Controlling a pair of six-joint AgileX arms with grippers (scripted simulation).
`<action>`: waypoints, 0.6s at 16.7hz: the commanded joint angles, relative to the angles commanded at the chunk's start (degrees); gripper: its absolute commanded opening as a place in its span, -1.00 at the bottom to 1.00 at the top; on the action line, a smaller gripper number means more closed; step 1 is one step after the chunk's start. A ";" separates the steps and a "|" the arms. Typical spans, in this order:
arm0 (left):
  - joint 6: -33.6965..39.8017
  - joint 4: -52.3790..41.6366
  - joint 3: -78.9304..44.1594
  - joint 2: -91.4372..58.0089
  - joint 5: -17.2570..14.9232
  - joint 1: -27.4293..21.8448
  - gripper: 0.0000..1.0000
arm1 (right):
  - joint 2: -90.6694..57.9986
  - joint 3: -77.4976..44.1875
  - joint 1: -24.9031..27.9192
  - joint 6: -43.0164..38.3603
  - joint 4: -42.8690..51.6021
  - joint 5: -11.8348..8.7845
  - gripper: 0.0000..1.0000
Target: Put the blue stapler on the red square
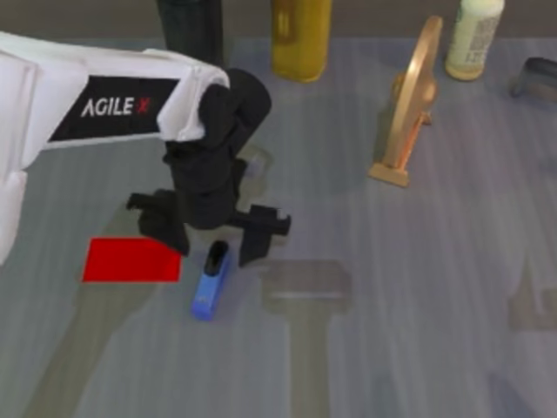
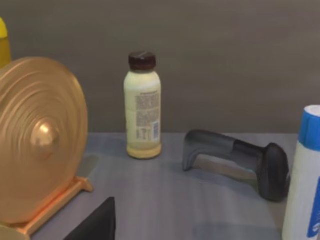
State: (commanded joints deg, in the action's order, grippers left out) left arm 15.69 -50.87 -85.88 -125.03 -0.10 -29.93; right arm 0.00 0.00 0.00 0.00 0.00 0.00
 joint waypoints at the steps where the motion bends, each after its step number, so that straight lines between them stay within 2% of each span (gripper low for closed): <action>1: 0.00 0.00 0.00 0.00 0.00 0.00 -0.06 | 0.00 0.00 0.00 0.00 0.00 0.00 1.00; 7: 0.00 0.00 0.00 0.00 0.00 0.00 -0.96 | 0.00 0.00 0.00 0.00 0.00 0.00 1.00; 10: 0.00 0.00 0.00 0.00 0.00 0.00 -1.00 | 0.00 0.00 0.00 0.00 0.00 0.00 1.00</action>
State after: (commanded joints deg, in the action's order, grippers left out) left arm 15.69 -50.87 -85.88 -125.03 -0.10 -29.93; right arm 0.00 0.00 0.00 0.00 0.00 0.00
